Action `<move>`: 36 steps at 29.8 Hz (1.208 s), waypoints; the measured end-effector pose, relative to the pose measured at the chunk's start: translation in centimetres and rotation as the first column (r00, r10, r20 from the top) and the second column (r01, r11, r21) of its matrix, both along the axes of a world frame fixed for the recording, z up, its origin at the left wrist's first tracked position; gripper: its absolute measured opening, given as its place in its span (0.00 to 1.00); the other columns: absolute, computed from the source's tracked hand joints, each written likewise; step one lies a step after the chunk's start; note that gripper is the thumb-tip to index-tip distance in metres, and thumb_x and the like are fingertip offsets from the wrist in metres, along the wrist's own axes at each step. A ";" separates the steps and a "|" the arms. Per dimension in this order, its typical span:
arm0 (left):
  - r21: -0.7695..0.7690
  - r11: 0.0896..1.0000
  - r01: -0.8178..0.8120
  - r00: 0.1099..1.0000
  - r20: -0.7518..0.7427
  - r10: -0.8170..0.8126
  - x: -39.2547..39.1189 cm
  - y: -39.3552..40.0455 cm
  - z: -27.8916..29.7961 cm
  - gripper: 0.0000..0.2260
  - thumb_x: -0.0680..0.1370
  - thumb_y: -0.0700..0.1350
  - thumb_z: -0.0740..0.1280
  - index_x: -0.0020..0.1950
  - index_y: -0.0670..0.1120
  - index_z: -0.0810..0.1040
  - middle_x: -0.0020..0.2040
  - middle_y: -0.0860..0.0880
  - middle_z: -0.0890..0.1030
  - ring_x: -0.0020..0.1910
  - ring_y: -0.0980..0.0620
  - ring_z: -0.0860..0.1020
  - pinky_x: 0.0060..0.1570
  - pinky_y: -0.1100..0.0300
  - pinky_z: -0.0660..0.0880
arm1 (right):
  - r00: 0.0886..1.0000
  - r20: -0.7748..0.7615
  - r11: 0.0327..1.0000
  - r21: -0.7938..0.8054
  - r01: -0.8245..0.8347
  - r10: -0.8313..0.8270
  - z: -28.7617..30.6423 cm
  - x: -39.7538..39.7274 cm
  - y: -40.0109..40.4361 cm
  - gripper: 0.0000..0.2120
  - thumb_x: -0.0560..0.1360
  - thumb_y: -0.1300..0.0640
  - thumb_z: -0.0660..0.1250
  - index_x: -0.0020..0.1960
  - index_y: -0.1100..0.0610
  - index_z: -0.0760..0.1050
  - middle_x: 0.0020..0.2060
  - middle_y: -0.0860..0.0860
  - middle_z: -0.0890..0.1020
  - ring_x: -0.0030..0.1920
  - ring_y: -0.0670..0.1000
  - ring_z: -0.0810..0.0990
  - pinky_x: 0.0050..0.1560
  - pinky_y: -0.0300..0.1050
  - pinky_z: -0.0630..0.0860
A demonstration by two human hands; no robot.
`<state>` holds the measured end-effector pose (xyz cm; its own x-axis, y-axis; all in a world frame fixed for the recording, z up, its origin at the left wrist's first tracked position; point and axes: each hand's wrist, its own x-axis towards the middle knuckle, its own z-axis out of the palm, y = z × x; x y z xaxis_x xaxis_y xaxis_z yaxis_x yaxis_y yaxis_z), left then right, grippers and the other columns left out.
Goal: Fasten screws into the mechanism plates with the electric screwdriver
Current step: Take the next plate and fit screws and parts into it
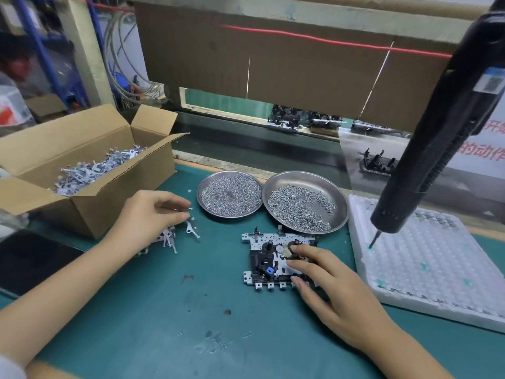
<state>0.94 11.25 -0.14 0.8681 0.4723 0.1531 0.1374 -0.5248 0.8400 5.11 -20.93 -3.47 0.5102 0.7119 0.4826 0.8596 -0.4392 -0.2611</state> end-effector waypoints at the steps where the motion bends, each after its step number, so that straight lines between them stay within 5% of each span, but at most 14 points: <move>1: -0.034 0.999 0.004 1.000 -0.002 -0.004 0.1 0.0 0.0 0.09 0.69 0.38 0.76 0.42 0.51 0.84 0.37 0.57 0.84 0.39 0.62 0.82 0.36 0.77 0.74 | 1.000 0.001 1.000 -0.002 0.000 0.000 0.0 0.0 0.0 0.12 0.78 0.54 0.63 0.57 0.57 0.79 0.61 0.50 0.77 0.59 0.47 0.76 0.59 0.41 0.72; 7: -0.091 0.996 -0.020 1.000 0.010 0.021 0.7 0.1 0.1 0.07 0.69 0.39 0.76 0.41 0.51 0.84 0.37 0.58 0.84 0.37 0.64 0.81 0.34 0.76 0.71 | 1.000 0.010 1.000 0.005 -0.004 0.004 0.0 0.0 0.0 0.14 0.78 0.53 0.60 0.55 0.58 0.80 0.60 0.51 0.77 0.58 0.48 0.77 0.56 0.42 0.73; 11: -0.146 0.989 -0.028 0.999 0.031 0.033 0.6 0.1 0.2 0.07 0.70 0.39 0.75 0.41 0.51 0.84 0.35 0.55 0.84 0.33 0.64 0.80 0.42 0.67 0.70 | 1.000 0.019 1.000 0.017 -0.020 0.020 -0.1 0.0 0.0 0.15 0.79 0.52 0.58 0.54 0.59 0.80 0.59 0.52 0.78 0.58 0.49 0.77 0.58 0.41 0.73; 14: -0.230 0.973 -0.005 0.992 0.124 0.035 0.2 -0.7 1.0 0.07 0.71 0.38 0.74 0.44 0.48 0.84 0.36 0.54 0.84 0.32 0.65 0.79 0.36 0.73 0.71 | 0.999 0.031 0.999 0.033 -0.027 0.026 -0.3 0.0 0.0 0.15 0.79 0.53 0.58 0.54 0.59 0.80 0.60 0.52 0.78 0.58 0.49 0.77 0.57 0.42 0.73; 20: -0.311 0.877 0.367 0.906 0.332 -0.262 -0.9 -6.3 3.4 0.09 0.66 0.38 0.74 0.43 0.48 0.85 0.42 0.51 0.85 0.42 0.57 0.83 0.43 0.72 0.75 | 0.997 -0.069 0.952 0.306 -0.017 0.040 0.1 -0.1 0.6 0.12 0.78 0.57 0.61 0.58 0.57 0.78 0.58 0.49 0.79 0.60 0.45 0.77 0.60 0.35 0.71; 23: -0.228 0.736 0.637 0.759 0.352 -0.548 -1.2 -9.3 2.9 0.09 0.67 0.36 0.73 0.44 0.48 0.85 0.42 0.49 0.85 0.43 0.54 0.83 0.46 0.68 0.77 | 0.960 -0.275 0.894 0.441 0.084 0.046 0.7 -0.1 1.0 0.14 0.80 0.57 0.61 0.64 0.50 0.73 0.60 0.42 0.77 0.63 0.42 0.74 0.62 0.31 0.67; 26: -0.106 0.664 0.740 0.661 0.295 -0.689 -0.6 -11.1 1.8 0.15 0.70 0.30 0.71 0.44 0.51 0.85 0.43 0.49 0.84 0.45 0.53 0.82 0.50 0.64 0.77 | 0.952 -0.300 0.930 0.362 0.057 0.058 0.6 0.3 0.9 0.16 0.79 0.57 0.59 0.66 0.52 0.73 0.60 0.43 0.77 0.65 0.44 0.72 0.65 0.37 0.66; 30: -0.014 0.673 0.739 0.653 0.259 -0.712 0.0 -11.5 0.2 0.14 0.71 0.30 0.71 0.44 0.49 0.85 0.43 0.51 0.83 0.45 0.54 0.81 0.48 0.66 0.75 | 0.957 -0.281 0.944 0.328 0.027 0.070 0.2 0.6 0.9 0.10 0.76 0.58 0.64 0.55 0.55 0.81 0.47 0.45 0.82 0.55 0.46 0.75 0.59 0.49 0.71; 36: -0.015 0.713 0.701 0.688 0.274 -0.672 0.2 -11.5 -0.7 0.08 0.71 0.39 0.71 0.46 0.51 0.84 0.44 0.55 0.83 0.47 0.53 0.81 0.50 0.62 0.76 | 0.932 -0.357 0.908 0.409 0.091 0.068 0.3 0.9 1.1 0.08 0.74 0.61 0.68 0.51 0.55 0.82 0.41 0.48 0.82 0.47 0.48 0.76 0.50 0.41 0.72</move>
